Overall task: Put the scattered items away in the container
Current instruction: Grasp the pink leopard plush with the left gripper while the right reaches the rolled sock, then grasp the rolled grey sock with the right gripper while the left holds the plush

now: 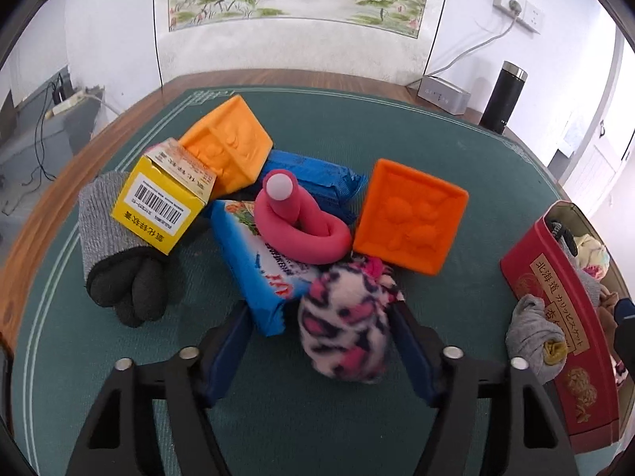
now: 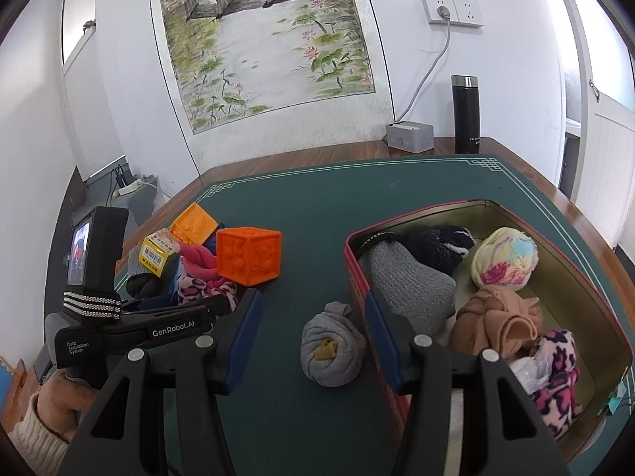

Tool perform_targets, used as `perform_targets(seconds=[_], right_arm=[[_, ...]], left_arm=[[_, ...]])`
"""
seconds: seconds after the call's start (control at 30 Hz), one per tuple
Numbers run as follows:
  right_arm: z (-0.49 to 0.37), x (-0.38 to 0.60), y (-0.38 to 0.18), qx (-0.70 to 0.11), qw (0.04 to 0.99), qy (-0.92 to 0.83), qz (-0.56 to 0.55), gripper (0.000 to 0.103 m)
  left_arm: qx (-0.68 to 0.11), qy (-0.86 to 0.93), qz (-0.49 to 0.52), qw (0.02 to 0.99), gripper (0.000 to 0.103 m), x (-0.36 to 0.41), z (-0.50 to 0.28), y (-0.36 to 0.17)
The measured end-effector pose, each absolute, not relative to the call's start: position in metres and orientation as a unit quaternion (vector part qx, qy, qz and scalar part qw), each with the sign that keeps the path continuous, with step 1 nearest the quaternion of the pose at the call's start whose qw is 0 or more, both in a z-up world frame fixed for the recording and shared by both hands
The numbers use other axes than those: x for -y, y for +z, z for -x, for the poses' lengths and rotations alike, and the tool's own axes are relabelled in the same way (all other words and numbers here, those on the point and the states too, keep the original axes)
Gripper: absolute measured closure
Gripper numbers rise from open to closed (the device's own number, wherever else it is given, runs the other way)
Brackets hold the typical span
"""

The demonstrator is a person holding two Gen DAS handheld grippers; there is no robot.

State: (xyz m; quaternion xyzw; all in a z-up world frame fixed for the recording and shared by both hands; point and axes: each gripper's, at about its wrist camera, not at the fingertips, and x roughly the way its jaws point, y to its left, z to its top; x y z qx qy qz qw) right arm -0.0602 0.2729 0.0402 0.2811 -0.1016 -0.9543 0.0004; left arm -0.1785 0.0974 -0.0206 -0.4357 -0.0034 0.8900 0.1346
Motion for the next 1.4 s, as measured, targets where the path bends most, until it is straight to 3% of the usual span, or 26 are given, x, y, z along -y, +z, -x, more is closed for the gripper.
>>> perform_targets(seconds=[0.07, 0.17, 0.4, 1.4], right_arm=[[0.060, -0.273, 0.039, 0.102, 0.001, -0.953, -0.284, 0.045], [0.061, -0.272, 0.037, 0.103, 0.004, -0.952, -0.289, 0.039], [0.063, -0.263, 0.034, 0.089, 0.014, -0.950, -0.298, 0.039], [0.077, -0.241, 0.009, 0.033, 0.019, -0.933, -0.358, 0.039]], left_arm=[[0.006, 0.888, 0.438, 0.138, 0.051, -0.097, 0.175, -0.020], [0.008, 0.890, 0.434, 0.137, 0.061, -0.096, 0.166, -0.015], [0.027, 0.894, 0.419, 0.156, 0.066, -0.089, 0.147, 0.006], [0.078, 0.898, 0.405, 0.155, 0.066, -0.040, 0.114, 0.006]])
